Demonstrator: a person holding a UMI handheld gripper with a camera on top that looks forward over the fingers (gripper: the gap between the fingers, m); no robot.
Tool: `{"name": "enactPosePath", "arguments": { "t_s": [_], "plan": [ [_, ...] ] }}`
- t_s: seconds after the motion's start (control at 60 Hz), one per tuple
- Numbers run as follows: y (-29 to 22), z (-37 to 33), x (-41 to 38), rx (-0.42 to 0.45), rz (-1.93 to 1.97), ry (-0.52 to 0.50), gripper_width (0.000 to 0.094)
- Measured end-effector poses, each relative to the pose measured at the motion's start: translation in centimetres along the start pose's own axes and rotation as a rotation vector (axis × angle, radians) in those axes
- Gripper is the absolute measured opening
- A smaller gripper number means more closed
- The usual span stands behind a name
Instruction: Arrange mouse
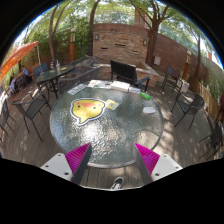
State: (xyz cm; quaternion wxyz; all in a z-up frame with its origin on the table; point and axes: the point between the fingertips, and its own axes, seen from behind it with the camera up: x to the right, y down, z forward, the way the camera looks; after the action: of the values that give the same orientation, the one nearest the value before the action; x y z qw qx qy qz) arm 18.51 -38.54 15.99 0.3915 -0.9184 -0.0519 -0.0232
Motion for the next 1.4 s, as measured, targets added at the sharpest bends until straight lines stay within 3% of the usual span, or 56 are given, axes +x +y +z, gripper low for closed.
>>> {"name": "enactPosePath", "arguments": {
  "t_s": [0.167, 0.383, 0.6, 0.967, 1.167, 1.217, 1.3, 1.4],
  "plan": [
    [0.9, 7.7, 8.1, 0.002, 0.025, 0.05, 0.0862],
    [-3.3, 20.4, 15.8, 0.06, 0.042, 0.041, 0.0853],
    [-5.9, 31.7, 20.7, 0.056, 0.107, 0.034, 0.0851],
    [-10.6, 38.7, 22.5, 0.062, 0.167, 0.015, 0.0845],
    [-11.7, 40.3, 22.2, 0.056, 0.132, 0.051, 0.0776],
    [-12.0, 40.5, 21.9, 0.064, 0.121, 0.054, 0.0706],
    [-12.2, 40.7, 20.9, 0.066, 0.112, 0.041, 0.0487],
    [-12.2, 40.4, 20.9, 0.066, 0.082, 0.075, 0.0445]
  ]
}}
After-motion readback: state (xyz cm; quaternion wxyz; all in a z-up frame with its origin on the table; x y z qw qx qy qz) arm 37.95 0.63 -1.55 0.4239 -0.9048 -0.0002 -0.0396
